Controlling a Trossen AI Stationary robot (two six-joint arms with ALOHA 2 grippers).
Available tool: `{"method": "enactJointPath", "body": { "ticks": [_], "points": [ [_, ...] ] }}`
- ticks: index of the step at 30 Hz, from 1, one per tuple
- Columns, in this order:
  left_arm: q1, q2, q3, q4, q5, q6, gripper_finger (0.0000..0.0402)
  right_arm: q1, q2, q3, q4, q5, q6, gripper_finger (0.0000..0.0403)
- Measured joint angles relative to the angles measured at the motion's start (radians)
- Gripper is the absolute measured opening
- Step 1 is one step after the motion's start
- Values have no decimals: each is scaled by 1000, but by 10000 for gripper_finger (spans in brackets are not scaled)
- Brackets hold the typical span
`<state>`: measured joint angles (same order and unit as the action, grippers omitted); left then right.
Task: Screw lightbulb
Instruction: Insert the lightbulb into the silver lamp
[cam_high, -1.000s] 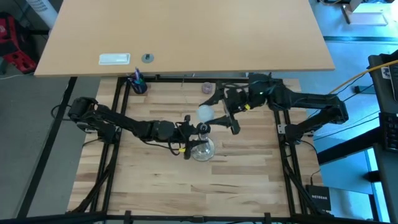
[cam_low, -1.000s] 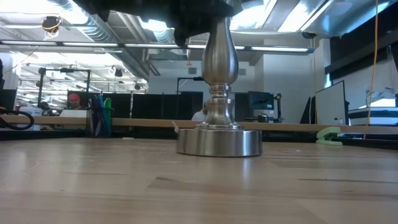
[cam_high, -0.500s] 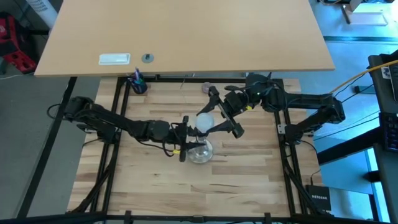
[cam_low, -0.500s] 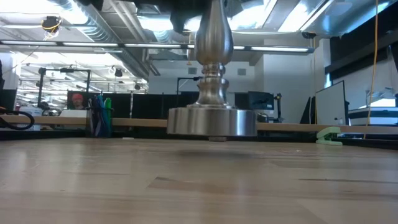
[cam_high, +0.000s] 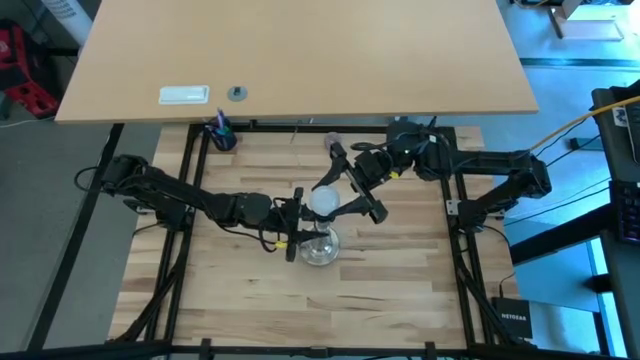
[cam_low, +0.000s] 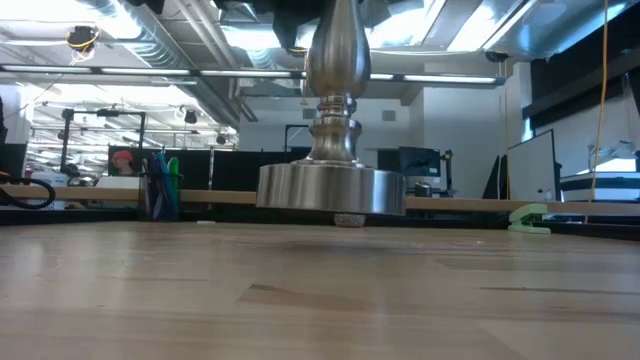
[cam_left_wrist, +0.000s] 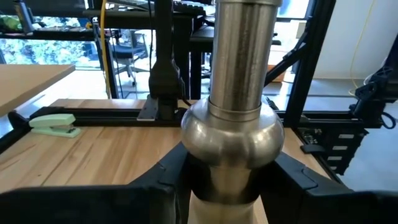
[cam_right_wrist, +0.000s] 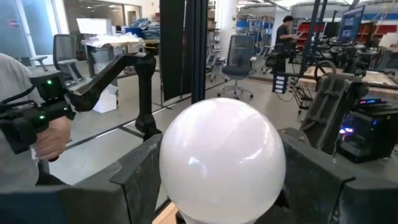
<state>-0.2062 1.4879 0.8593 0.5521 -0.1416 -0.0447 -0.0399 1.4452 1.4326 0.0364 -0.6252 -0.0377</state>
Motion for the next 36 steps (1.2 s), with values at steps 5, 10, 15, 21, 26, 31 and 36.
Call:
{"method": "enactJointPath", "body": {
  "ticks": [5, 10, 15, 21, 26, 31, 36],
  "points": [
    [-3, 0, 0, 1, -14, -3, 124, 3, -1, 0, -24, 77, -18, 272],
    [-7, 0, 0, -14, -120, -1, 124, 26, -2, 1, -63, 242, -50, 272],
    [-21, 0, 0, -24, -238, 2, 124, 85, -2, 1, -92, 456, -99, 272],
    [-22, 0, 0, -29, -330, -10, 124, 155, -1, 0, -117, 750, -95, 272],
    [-24, 0, 0, -31, -379, -47, 124, 201, 11, 0, -130, 969, -56, 272],
    [-26, 5, -1, -57, -392, -61, 124, 250, 54, 1, -114, 1103, -44, 272],
    [-44, 5, -1, -62, -396, -40, 124, 275, 49, -3, -72, 1116, -45, 272]
  ]
}}
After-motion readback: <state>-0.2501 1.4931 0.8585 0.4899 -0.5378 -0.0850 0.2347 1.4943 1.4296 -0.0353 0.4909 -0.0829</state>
